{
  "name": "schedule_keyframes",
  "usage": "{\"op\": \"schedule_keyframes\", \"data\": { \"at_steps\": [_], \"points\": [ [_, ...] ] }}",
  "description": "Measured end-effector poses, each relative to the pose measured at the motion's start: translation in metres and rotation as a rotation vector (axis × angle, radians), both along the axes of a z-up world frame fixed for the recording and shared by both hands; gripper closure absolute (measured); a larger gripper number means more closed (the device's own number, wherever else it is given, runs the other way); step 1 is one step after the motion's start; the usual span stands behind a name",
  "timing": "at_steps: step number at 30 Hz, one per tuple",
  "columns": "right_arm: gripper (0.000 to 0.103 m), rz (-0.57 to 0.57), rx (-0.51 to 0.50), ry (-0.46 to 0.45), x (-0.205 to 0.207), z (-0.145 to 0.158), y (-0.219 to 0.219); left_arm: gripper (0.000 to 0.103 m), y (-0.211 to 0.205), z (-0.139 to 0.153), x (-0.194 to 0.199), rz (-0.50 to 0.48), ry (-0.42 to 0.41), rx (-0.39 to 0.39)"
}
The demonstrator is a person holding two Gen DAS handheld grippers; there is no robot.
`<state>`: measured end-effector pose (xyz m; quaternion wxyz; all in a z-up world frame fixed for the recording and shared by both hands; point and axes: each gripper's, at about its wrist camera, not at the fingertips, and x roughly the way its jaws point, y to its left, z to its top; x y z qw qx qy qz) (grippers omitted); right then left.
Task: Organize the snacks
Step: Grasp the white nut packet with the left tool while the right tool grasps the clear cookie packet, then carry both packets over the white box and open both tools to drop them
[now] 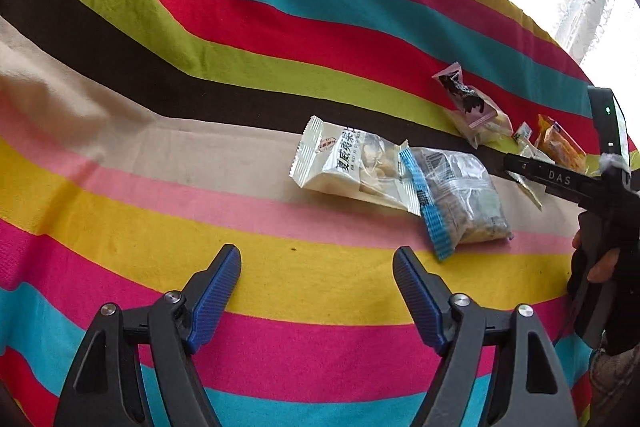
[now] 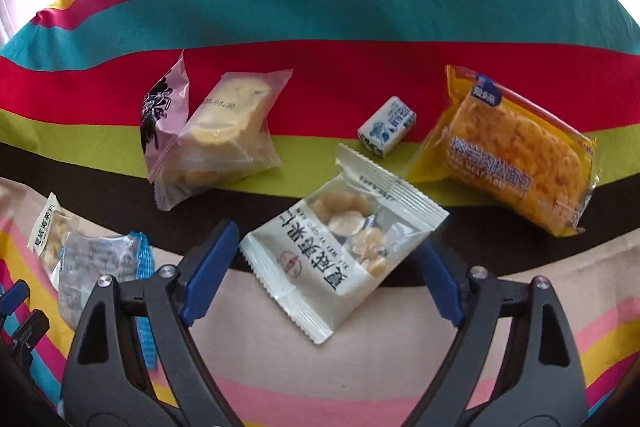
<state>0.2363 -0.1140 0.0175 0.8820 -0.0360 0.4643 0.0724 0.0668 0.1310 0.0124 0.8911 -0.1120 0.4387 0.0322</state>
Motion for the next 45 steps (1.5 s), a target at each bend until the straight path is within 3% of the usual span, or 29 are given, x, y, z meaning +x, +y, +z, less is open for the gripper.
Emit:
{"op": "schedule_keyframes", "data": {
  "at_steps": [2, 4, 8, 12, 16, 17, 18, 20, 33, 45],
  "points": [
    [0.062, 0.015, 0.016, -0.016, -0.005, 0.005, -0.007, 0.024, 0.001, 0.002, 0.010, 0.014, -0.003, -0.032],
    [0.071, 0.015, 0.018, -0.042, -0.017, 0.014, -0.015, 0.024, 0.002, 0.006, 0.019, 0.025, -0.016, -0.049],
    [0.078, 0.021, 0.036, -0.055, -0.043, 0.026, -0.033, 0.024, 0.005, 0.013, 0.043, 0.080, -0.057, -0.080],
    [0.079, 0.026, 0.061, -0.055, -0.071, 0.033, -0.044, 0.021, 0.005, 0.003, 0.080, 0.124, 0.012, -0.119],
    [0.081, 0.022, 0.101, -0.055, -0.095, 0.040, -0.051, 0.020, -0.021, 0.000, 0.094, 0.068, 0.046, 0.051],
    [0.082, 0.022, 0.111, -0.056, -0.100, 0.041, -0.052, 0.034, -0.028, 0.001, 0.088, 0.044, 0.037, 0.059],
    [0.082, 0.024, 0.120, -0.056, -0.108, 0.045, -0.055, 0.057, -0.033, 0.002, 0.079, 0.011, 0.031, 0.054],
    [0.082, 0.034, 0.131, -0.059, -0.124, 0.049, -0.056, 0.085, -0.039, 0.003, 0.057, -0.043, 0.023, 0.036],
    [0.082, 0.198, 0.117, -0.032, -0.192, 0.063, 0.003, 0.085, -0.031, 0.017, -0.088, -0.091, 0.002, 0.039],
    [0.082, 0.436, 0.017, -0.081, -0.278, 0.077, 0.093, 0.085, -0.003, 0.040, -0.173, -0.047, -0.040, 0.066]
  ]
}}
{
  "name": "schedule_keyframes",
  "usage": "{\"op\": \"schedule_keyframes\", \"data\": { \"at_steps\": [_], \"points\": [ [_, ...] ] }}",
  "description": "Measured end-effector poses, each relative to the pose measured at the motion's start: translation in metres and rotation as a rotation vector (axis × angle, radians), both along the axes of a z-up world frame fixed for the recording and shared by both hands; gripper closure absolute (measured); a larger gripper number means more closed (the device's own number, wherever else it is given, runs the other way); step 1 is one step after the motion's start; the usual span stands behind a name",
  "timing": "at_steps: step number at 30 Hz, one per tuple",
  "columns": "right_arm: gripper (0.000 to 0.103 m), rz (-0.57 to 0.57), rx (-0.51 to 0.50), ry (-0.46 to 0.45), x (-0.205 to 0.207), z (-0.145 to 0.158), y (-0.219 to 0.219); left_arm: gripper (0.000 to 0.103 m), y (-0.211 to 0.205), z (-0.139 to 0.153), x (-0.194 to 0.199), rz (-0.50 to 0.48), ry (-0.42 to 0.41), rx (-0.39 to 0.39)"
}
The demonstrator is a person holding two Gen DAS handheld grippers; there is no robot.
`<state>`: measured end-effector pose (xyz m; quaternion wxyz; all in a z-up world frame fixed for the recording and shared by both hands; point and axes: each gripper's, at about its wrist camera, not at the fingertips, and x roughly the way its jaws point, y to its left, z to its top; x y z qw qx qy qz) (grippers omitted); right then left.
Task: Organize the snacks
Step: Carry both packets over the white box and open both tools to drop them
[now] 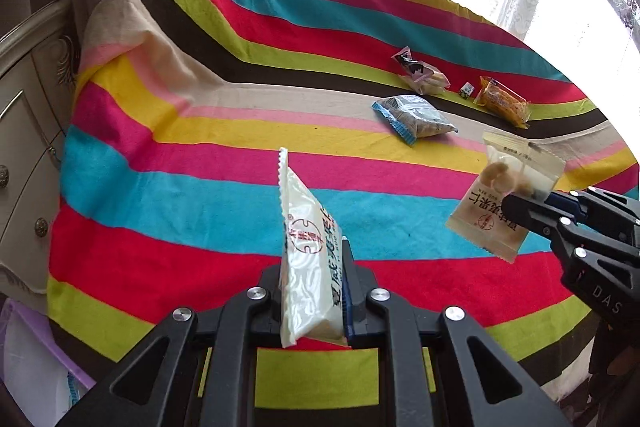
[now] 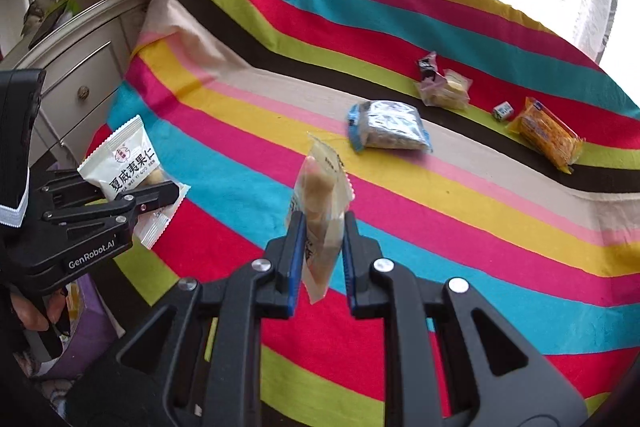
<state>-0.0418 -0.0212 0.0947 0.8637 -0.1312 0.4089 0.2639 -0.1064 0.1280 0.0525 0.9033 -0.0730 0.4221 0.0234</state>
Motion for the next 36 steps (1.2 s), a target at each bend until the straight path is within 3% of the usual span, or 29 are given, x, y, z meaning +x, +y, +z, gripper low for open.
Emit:
{"op": "schedule_keyframes", "data": {
  "at_steps": [7, 36],
  "points": [
    [0.082, 0.083, -0.025, -0.024, -0.033, 0.003, 0.032, 0.085, 0.028, 0.006, -0.049, 0.054, -0.012, 0.011],
    [0.082, 0.318, -0.119, -0.124, -0.138, 0.026, 0.127, 0.085, 0.111, 0.002, -0.177, 0.213, -0.039, -0.043]
  ]
}}
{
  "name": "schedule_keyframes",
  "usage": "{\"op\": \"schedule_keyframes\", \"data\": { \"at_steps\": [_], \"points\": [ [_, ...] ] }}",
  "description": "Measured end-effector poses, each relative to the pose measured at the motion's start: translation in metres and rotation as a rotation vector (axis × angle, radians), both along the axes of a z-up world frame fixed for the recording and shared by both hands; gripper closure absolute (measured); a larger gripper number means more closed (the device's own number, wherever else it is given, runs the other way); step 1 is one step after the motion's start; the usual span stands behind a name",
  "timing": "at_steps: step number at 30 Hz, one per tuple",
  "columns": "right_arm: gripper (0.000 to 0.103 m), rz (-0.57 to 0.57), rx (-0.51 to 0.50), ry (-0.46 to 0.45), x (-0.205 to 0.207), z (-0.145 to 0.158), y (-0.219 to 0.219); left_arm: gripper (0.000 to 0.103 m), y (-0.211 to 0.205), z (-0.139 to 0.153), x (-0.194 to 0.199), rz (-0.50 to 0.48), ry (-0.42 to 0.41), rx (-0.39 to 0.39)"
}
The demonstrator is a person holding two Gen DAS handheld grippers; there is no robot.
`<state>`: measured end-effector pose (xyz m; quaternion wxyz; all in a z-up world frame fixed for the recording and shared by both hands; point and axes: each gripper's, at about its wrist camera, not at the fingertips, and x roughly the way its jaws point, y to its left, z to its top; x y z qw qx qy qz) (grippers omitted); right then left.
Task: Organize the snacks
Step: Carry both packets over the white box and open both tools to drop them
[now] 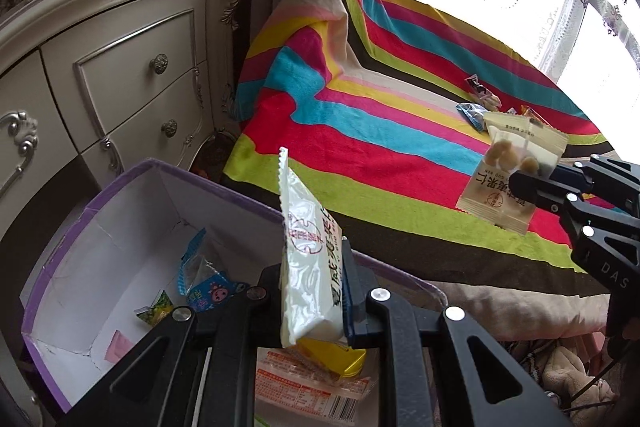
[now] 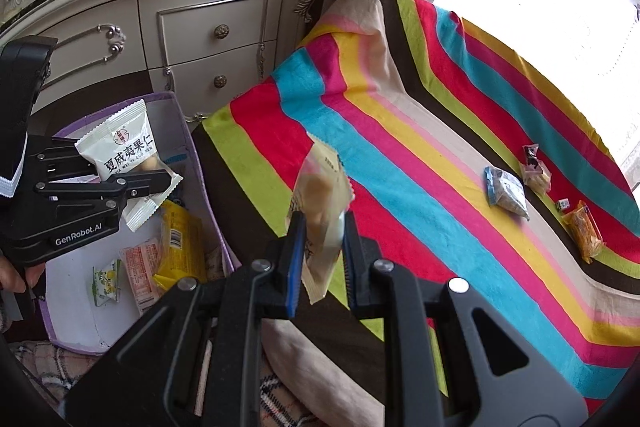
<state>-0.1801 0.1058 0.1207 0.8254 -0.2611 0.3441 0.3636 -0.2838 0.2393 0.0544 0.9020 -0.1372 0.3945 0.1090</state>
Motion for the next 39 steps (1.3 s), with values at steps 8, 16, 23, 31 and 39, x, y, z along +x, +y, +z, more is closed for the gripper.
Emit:
{"op": "schedule_keyframes", "data": {
  "at_steps": [8, 16, 23, 31, 39],
  "points": [
    [0.082, 0.082, -0.029, -0.022, -0.030, 0.002, 0.029, 0.085, 0.023, -0.012, -0.035, 0.065, 0.009, -0.019],
    [0.082, 0.185, -0.064, -0.031, -0.061, -0.004, 0.059, 0.085, 0.046, -0.028, -0.068, 0.137, 0.022, -0.035],
    [0.082, 0.261, -0.093, -0.023, -0.081, -0.013, 0.078, 0.085, 0.066, -0.034, -0.088, 0.200, 0.020, -0.043],
    [0.082, 0.327, -0.126, -0.017, -0.099, -0.023, 0.093, 0.085, 0.080, -0.041, -0.102, 0.245, 0.024, -0.049],
    [0.082, 0.365, -0.129, 0.007, -0.106, -0.031, 0.099, 0.084, 0.086, -0.047, -0.106, 0.261, 0.044, -0.051]
  ]
}}
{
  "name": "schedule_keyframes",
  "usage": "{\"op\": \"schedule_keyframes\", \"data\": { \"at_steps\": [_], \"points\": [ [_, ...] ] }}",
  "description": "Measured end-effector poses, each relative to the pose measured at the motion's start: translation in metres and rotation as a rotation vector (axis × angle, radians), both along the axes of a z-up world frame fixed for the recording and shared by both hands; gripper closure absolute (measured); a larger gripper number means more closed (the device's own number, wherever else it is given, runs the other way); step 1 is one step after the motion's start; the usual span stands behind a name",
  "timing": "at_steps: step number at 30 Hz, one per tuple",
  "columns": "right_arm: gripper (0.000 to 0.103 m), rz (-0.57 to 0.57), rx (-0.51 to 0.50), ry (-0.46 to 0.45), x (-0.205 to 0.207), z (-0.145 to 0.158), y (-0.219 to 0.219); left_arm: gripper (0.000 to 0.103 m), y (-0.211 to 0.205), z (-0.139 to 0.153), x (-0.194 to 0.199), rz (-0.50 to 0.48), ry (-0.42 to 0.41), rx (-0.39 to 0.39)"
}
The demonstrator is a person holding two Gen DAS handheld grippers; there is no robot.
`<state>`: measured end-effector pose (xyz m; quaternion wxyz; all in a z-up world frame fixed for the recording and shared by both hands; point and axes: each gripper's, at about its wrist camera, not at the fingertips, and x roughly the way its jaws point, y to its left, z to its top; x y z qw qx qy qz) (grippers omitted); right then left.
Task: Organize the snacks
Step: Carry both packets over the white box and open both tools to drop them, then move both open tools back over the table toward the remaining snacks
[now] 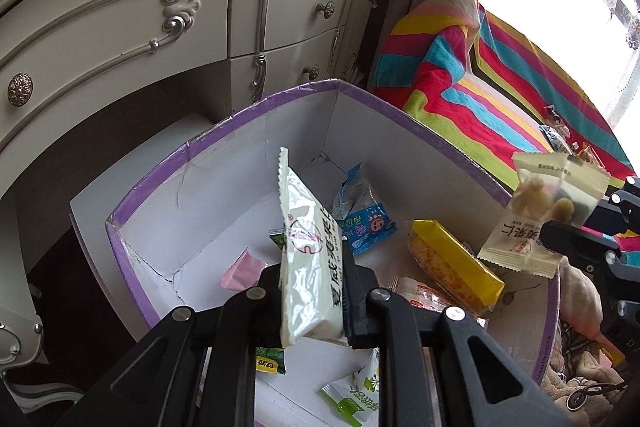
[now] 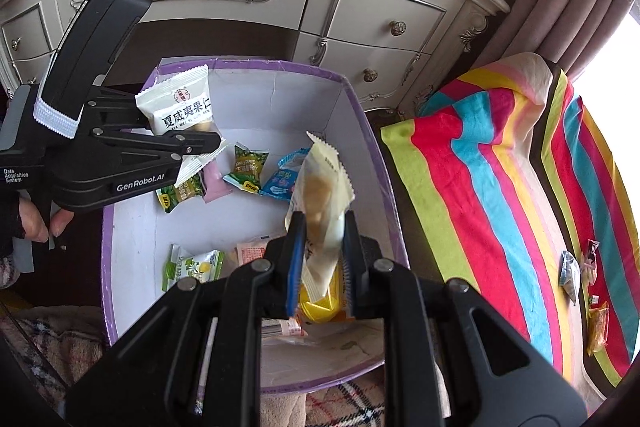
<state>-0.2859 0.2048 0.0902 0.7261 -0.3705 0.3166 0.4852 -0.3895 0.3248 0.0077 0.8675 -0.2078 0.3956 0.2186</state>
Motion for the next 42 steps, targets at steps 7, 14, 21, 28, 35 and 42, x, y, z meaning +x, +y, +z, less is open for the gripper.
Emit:
{"op": "schedule_keyframes", "data": {
  "at_steps": [7, 14, 21, 28, 35, 42],
  "points": [
    [0.080, 0.028, 0.041, 0.072, 0.002, 0.000, -0.003, 0.083, 0.000, 0.001, 0.001, 0.024, 0.026, 0.013],
    [0.044, -0.043, 0.103, 0.105, 0.023, 0.006, -0.023, 0.033, 0.002, 0.008, 0.005, 0.081, 0.037, 0.023],
    [0.040, -0.218, 0.155, 0.143, 0.081, 0.005, -0.077, 0.031, -0.016, 0.018, 0.040, 0.041, 0.036, 0.014],
    [0.034, -0.551, 0.217, 0.161, 0.177, -0.001, -0.191, 0.028, -0.094, 0.028, 0.146, -0.243, 0.036, 0.011],
    [0.028, -0.852, 0.206, 0.151, 0.256, -0.014, -0.316, 0.027, -0.202, 0.027, 0.278, -0.564, 0.010, 0.012],
    [0.026, -1.017, 0.209, 0.161, 0.311, -0.024, -0.408, 0.027, -0.291, 0.033, 0.398, -0.960, 0.001, 0.190]
  ]
}}
